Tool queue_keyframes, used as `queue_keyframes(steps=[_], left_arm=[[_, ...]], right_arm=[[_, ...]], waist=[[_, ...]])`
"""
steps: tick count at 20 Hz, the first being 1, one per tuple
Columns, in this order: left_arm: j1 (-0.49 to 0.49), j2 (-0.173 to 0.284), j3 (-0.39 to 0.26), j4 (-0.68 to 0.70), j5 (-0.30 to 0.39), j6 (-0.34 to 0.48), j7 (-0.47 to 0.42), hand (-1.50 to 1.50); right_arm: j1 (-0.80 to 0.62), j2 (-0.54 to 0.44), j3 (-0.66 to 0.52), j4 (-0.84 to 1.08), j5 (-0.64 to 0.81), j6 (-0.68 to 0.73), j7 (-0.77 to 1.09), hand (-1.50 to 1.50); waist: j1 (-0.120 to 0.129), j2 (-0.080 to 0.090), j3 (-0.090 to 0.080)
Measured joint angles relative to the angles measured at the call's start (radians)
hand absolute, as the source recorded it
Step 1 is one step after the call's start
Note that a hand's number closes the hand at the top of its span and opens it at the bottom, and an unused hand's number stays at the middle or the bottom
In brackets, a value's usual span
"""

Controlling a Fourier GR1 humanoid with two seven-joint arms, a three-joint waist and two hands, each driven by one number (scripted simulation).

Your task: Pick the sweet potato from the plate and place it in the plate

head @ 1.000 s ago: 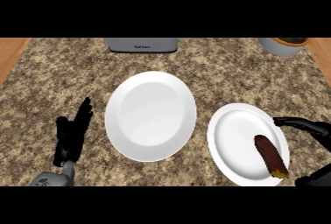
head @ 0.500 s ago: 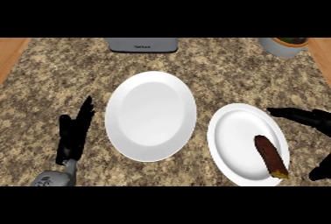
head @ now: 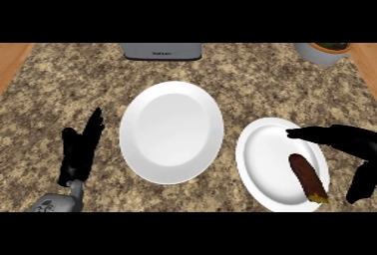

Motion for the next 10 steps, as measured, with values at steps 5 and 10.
queue_keyframes(steps=[5, 10], left_arm=[[0.016, -0.028, 0.006, 0.004, -0.022, -0.004, -0.009, 0.00], [0.022, -0.034, 0.017, -0.014, -0.041, -0.010, 0.002, 0.00]], right_arm=[[0.002, 0.041, 0.005, 0.027, 0.073, 0.005, 0.003, -1.50], [-0.042, 0.088, 0.016, 0.101, 0.134, 0.000, -0.019, -1.50]], waist=[[-0.006, -0.001, 0.000], [-0.003, 0.000, 0.000]])
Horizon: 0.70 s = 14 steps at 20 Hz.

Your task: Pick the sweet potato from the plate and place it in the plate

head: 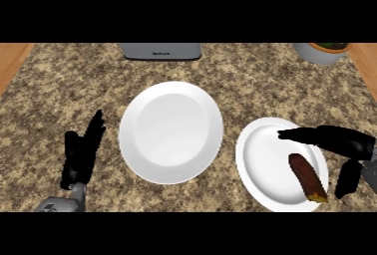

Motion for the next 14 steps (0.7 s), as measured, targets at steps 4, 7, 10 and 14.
queue_keyframes(steps=[4, 7, 10, 14], left_arm=[[0.012, -0.010, 0.011, -0.007, -0.007, -0.012, -0.002, 0.00], [0.013, -0.010, 0.026, -0.007, -0.011, -0.024, -0.002, 0.00], [0.021, -0.012, 0.033, -0.030, -0.017, -0.032, 0.009, 0.00], [0.013, -0.032, 0.043, 0.001, -0.031, -0.036, -0.007, 0.00]], right_arm=[[0.013, 0.013, 0.001, 0.012, 0.040, -0.017, -0.017, -1.50], [0.012, 0.035, -0.001, 0.029, 0.061, -0.020, -0.021, -1.50], [0.018, 0.052, -0.006, 0.042, 0.080, -0.025, -0.024, -1.50], [0.033, 0.079, -0.006, 0.029, 0.108, -0.021, -0.011, -1.50]], waist=[[-0.003, -0.001, 0.000], [-0.004, -0.001, 0.000], [-0.004, -0.001, 0.000], [-0.006, -0.001, 0.000]])
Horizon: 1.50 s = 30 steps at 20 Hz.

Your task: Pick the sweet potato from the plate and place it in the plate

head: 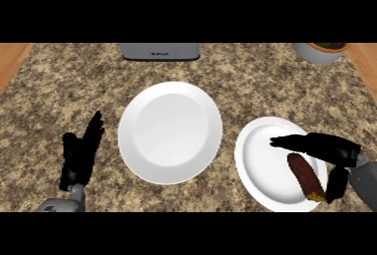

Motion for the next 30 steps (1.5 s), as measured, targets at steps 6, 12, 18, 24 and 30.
queue_keyframes(steps=[6, 12, 18, 24, 30], left_arm=[[-0.006, -0.002, 0.023, 0.000, -0.004, -0.028, 0.002, 0.00], [0.017, -0.023, 0.022, -0.022, -0.031, -0.023, 0.007, 0.00], [0.032, -0.032, 0.019, -0.049, -0.045, -0.029, 0.022, 0.00], [0.033, -0.029, 0.016, -0.042, -0.048, -0.033, 0.027, 0.00], [0.024, -0.030, 0.007, -0.034, -0.049, -0.043, 0.031, 0.00]], right_arm=[[-0.007, 0.023, -0.006, 0.052, 0.064, -0.068, -0.075, 1.50], [-0.005, 0.036, -0.031, 0.060, 0.101, -0.124, -0.132, 1.50], [-0.015, 0.089, -0.120, 0.054, 0.097, -0.182, -0.074, 1.50], [-0.078, 0.361, -0.175, 0.019, 0.127, -0.338, 0.345, 1.50], [-0.180, 0.575, -0.177, -0.026, 0.231, -0.540, 0.715, 1.50]], waist=[[0.002, -0.003, -0.003], [0.002, -0.004, -0.005], [-0.001, -0.003, -0.002], [0.008, -0.016, -0.007], [0.032, -0.024, -0.010]])
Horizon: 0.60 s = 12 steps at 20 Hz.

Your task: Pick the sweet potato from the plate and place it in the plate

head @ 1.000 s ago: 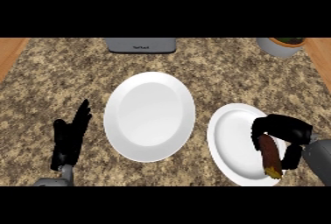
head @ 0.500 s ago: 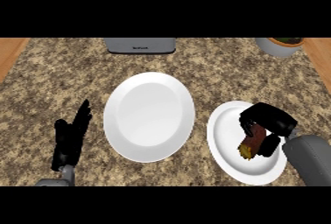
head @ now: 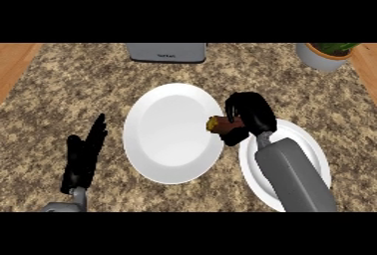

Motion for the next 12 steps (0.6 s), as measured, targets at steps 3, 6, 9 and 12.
queue_keyframes(steps=[3, 6, 9, 12], left_arm=[[-0.001, -0.001, -0.005, 0.004, -0.001, -0.005, 0.000, 0.00], [-0.013, -0.002, -0.009, 0.008, -0.002, -0.008, 0.004, 0.00], [-0.027, -0.005, -0.015, 0.009, -0.005, -0.011, 0.005, 0.00], [-0.038, -0.002, -0.015, 0.015, -0.004, -0.018, 0.004, 0.00]], right_arm=[[-0.063, 0.048, 0.014, -0.032, 0.072, -0.114, 0.178, 1.50], [-0.131, 0.072, 0.041, -0.051, 0.159, -0.207, 0.366, 1.50], [-0.192, 0.083, 0.083, -0.050, 0.237, -0.271, 0.572, 1.50], [-0.259, 0.088, 0.137, -0.040, 0.301, -0.295, 0.786, 1.50]], waist=[[0.012, -0.004, 0.000], [0.021, -0.003, 0.000], [0.035, 0.002, 0.001], [0.047, 0.008, 0.002]])
